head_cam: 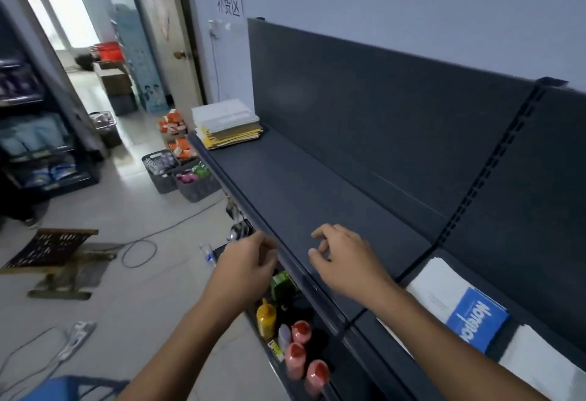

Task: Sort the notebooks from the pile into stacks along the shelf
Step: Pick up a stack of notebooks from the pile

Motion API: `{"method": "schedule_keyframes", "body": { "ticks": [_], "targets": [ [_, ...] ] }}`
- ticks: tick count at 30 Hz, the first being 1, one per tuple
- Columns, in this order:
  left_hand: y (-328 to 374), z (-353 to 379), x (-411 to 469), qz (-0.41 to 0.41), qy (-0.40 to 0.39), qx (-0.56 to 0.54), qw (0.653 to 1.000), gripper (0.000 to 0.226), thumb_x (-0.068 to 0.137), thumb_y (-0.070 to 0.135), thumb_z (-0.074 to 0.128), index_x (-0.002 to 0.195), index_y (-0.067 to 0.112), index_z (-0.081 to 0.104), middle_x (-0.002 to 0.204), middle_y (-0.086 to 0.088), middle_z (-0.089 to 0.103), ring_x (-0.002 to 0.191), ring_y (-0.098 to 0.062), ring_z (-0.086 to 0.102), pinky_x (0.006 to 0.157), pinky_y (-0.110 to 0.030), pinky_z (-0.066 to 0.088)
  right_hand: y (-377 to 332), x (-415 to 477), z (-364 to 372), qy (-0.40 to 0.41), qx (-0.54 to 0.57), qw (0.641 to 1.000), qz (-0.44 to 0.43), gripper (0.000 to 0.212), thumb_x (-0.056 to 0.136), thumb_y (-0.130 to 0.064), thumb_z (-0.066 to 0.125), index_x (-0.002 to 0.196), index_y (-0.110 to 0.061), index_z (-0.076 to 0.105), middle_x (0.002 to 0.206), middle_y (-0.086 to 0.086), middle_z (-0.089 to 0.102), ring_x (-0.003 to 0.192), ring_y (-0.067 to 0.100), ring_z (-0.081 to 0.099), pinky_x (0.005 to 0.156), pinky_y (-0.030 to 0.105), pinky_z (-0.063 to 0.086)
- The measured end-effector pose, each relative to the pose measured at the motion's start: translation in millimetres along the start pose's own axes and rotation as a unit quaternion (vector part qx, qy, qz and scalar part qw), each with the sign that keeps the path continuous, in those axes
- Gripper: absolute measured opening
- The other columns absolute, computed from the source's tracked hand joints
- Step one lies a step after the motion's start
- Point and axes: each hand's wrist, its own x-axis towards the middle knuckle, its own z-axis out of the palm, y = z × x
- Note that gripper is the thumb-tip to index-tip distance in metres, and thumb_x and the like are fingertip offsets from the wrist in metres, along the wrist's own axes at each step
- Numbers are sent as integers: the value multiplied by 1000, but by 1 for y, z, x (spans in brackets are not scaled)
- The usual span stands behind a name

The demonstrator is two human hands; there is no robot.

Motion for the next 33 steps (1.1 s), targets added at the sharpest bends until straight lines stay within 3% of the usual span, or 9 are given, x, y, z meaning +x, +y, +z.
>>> {"method": "schedule_keyframes", "body": {
  "ticks": [3,6,13,16,21,33],
  "targets": [
    [-25,-20,34,-19,13,-1,1000,14,93,24,59,102,28,69,85,15,69,77,2,61,64,-8,43,-16,46,10,-7,12,1000,-14,30,98,-40,52,126,-29,56,113,-12,58,102,18,60,90,38,52],
    [-42,-37,66,-35,29,0,999,12,94,25,59,98,30,68,85,17,70,80,0,65,71,-20,51,-29,90,16,-2,25,999,-21,29,98,-39,52,124,-29,57,106,-14,57,97,18,60,89,38,52],
    [-105,-72,138,-67,40,3,997,11,95,27,60,99,34,67,87,18,70,81,2,67,71,-22,53,-63,189,41,-15,34,999,-38,28,97,-36,53,123,-26,60,102,-13,59,93,14,60,88,35,51],
    [-133,-79,156,-86,41,12,995,10,96,29,60,99,37,66,89,19,69,82,5,66,64,-10,43,-78,218,56,-38,24,998,-43,28,97,-36,54,122,-26,60,103,-13,60,92,12,60,87,34,51],
    [-182,-93,196,-115,33,-11,993,11,96,29,59,101,34,66,89,18,68,82,4,64,63,-9,41,-113,276,79,-50,11,998,-48,25,97,-37,54,119,-26,61,112,-11,61,94,15,61,87,36,52],
    [-297,-171,336,-44,1,28,999,17,97,30,54,110,29,65,95,17,67,85,-1,63,75,-23,50,-210,419,137,-19,-9,1000,-3,26,98,-37,54,121,-28,60,107,-11,59,99,16,61,87,36,50]
  ]
}}
